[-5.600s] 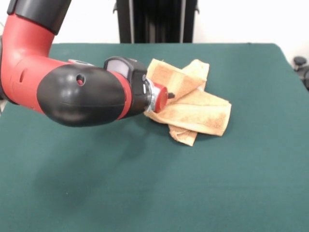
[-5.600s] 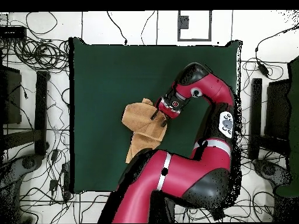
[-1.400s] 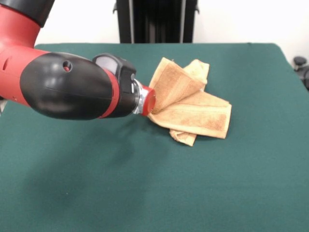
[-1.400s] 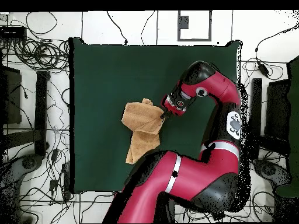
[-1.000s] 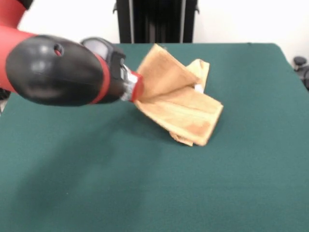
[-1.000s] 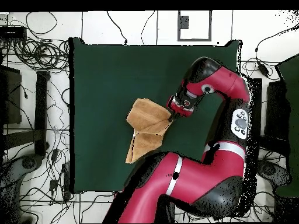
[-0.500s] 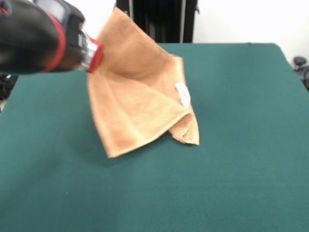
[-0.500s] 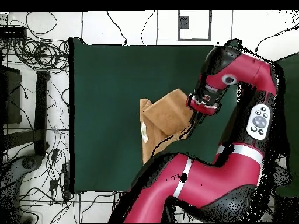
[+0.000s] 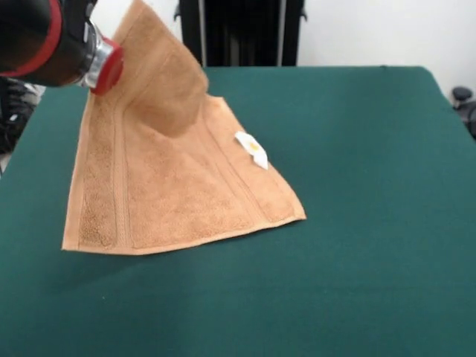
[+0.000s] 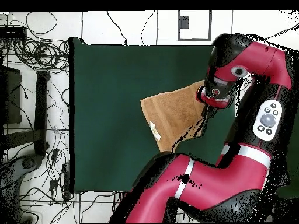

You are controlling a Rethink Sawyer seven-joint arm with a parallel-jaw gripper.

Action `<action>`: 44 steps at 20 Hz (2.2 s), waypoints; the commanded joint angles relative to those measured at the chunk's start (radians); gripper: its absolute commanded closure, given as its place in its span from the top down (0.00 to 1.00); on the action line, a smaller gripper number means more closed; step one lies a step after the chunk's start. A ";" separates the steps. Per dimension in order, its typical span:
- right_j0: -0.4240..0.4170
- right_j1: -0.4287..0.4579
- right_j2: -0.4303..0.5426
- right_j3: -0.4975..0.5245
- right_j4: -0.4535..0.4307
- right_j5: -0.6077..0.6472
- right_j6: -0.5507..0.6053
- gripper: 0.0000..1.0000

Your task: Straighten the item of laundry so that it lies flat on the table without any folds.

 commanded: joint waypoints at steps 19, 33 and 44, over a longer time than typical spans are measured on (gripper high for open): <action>0.051 -0.030 0.093 0.133 0.029 -0.069 0.024 1.00; 0.150 -0.288 0.139 0.664 -0.011 -0.898 0.115 1.00; 0.170 -0.304 0.103 0.740 0.000 -1.175 0.140 1.00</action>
